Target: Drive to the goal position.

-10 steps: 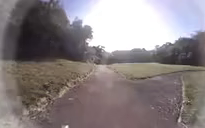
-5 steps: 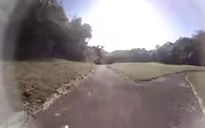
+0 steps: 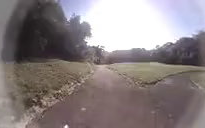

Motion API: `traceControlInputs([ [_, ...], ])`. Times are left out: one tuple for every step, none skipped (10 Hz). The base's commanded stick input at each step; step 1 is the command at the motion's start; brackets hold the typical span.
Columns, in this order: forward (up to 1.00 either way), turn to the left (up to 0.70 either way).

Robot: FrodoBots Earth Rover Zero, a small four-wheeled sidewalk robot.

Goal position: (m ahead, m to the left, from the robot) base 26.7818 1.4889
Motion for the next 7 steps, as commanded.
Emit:
traceControlInputs([
  [1.00,0.01],
  [1.00,0.01],
  [1.00,0.01],
  [1.00,0.01],
  [1.00,0.01],
  [1.00,0.01],
  [1.00,0.01],
])
